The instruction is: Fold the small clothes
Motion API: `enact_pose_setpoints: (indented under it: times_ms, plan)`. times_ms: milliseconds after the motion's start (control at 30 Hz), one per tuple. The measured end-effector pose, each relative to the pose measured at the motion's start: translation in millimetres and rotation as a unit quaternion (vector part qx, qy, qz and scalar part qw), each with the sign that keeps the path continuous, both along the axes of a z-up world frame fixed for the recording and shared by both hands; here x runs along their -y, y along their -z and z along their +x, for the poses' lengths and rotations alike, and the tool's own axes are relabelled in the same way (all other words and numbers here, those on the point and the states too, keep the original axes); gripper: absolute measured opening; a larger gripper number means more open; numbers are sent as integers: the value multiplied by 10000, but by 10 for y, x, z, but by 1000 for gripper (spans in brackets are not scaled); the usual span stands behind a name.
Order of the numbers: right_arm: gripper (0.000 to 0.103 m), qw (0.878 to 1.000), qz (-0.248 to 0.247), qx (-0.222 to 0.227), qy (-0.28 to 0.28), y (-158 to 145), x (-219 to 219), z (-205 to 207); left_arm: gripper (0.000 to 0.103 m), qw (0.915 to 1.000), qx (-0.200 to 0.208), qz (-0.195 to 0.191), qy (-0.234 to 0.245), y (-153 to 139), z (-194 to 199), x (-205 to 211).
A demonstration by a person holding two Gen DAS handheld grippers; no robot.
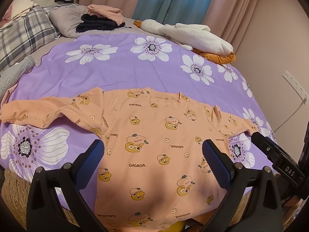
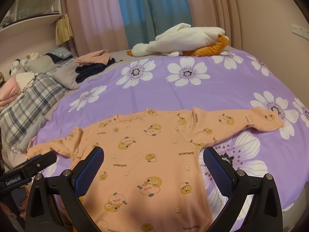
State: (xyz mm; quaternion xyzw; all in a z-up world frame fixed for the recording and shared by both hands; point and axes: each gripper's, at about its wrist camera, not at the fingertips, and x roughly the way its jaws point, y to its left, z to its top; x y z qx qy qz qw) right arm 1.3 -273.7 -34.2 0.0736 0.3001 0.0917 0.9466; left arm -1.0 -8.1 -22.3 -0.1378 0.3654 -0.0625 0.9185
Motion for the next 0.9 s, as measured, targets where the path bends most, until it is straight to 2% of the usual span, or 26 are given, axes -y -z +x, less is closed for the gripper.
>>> enact_pose_setpoints:
  times_ms: [267, 500, 733, 900]
  plan:
    - [102, 9998, 146, -24, 105, 18, 103, 15, 101, 9999, -104, 55, 27, 55, 68, 33]
    - [102, 9982, 428, 5, 417, 16, 483, 46, 101, 9994, -295, 127, 99, 183, 185, 108]
    - [102, 9869, 1014, -89, 1252, 77, 1295, 149, 95, 9981, -579, 84, 199, 396, 330, 186]
    - [92, 9729, 1253, -332, 1915, 208, 1869, 296, 90, 9966, -781, 91, 230, 533, 452, 244]
